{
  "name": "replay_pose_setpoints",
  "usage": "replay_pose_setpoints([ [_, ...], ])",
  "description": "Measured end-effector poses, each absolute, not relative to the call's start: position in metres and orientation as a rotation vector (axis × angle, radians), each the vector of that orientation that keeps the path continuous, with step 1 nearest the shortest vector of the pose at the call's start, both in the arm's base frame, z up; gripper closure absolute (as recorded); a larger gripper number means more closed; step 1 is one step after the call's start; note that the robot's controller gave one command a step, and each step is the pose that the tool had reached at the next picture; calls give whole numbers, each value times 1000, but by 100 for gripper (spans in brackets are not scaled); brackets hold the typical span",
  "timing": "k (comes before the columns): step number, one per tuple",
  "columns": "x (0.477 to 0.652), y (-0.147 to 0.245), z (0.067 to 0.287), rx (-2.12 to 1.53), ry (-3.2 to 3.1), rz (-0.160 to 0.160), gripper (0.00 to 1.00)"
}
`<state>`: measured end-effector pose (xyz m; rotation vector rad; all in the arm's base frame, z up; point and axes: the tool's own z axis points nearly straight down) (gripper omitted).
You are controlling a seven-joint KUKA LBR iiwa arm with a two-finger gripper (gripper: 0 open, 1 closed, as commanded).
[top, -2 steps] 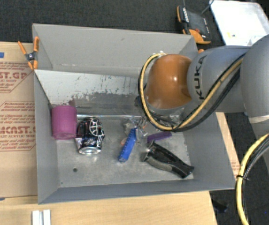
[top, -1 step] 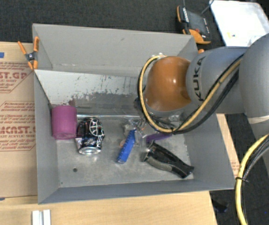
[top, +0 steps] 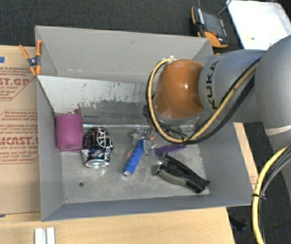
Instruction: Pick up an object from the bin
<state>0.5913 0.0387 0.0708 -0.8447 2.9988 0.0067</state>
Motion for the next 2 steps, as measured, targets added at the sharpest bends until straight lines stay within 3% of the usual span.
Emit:
replay_pose_setpoints([
  [2,591,39,71,-844,2999,7,100],
])
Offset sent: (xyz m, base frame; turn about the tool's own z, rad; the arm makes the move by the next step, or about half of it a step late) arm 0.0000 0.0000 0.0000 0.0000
